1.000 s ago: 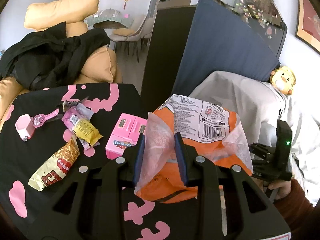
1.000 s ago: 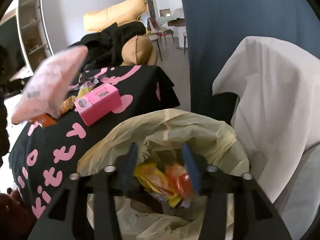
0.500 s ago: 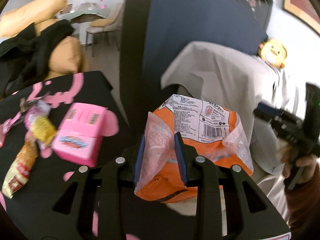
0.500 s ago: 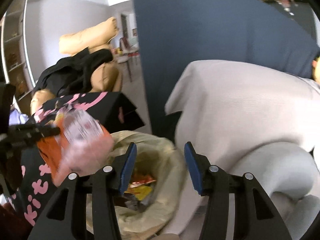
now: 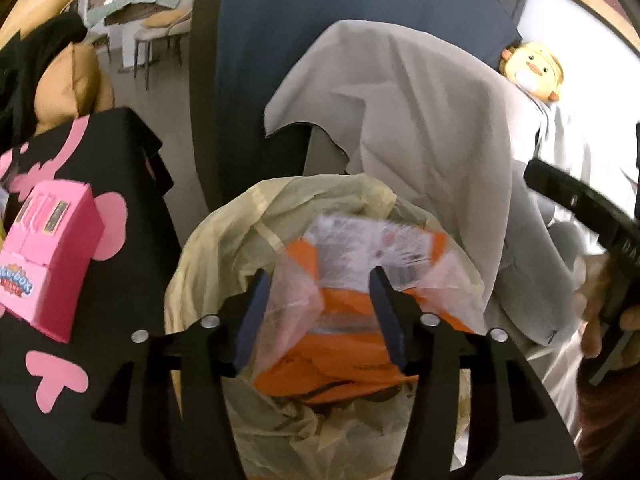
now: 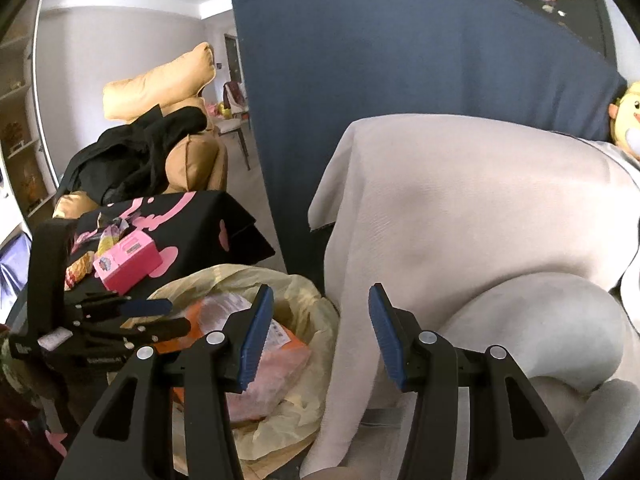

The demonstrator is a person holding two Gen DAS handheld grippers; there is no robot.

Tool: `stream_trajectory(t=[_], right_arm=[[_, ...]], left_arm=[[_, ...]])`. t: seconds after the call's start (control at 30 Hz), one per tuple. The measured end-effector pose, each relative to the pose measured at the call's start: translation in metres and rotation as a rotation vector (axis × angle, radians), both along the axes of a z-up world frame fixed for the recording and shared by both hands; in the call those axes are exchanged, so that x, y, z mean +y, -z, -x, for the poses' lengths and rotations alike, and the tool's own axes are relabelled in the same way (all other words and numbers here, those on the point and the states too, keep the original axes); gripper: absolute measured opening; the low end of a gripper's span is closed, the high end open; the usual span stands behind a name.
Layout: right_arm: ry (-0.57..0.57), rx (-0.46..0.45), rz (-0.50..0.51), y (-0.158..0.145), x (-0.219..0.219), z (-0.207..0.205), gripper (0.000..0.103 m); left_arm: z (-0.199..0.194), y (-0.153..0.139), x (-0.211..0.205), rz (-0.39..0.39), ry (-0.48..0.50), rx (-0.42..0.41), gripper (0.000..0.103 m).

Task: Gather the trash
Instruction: 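Lower the orange chip bag into the yellow bag and open the left tool, then move the left tool to the pink cartoon card while the right tool reaches the yellow snack bar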

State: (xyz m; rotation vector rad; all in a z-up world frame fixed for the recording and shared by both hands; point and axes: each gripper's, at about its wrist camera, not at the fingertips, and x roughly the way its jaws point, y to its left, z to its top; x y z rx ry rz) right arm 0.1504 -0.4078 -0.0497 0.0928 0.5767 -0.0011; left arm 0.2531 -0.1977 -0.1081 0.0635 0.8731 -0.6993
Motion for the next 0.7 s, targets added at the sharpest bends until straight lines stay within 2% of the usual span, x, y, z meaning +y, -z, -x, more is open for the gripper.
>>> stream_trajectory(t=[0.2,0.37,0.43,0.7], right_arm=[[-0.043,0.015,-0.028,0.010,0.016,-0.009,0.047],[-0.096,0.029,-0.038,0.016,0.035,-0.014,0.047],[-0.129,0.054,-0.073,0.024,0.044,-0.018,0.047],[-0.162,0.282,-0.133,0.090,0.070,-0.056,0.047]], left_arm=[[0.001,-0.019,0.032,0.063,-0.063,-0.005,0.055],[0.007,-0.037,0.085,0.103,-0.142,-0.050,0.058],[0.008,-0.040,0.107,0.110,-0.178,-0.058,0.058],[0.015,-0.035,0.199,0.119,-0.340,-0.055,0.059]])
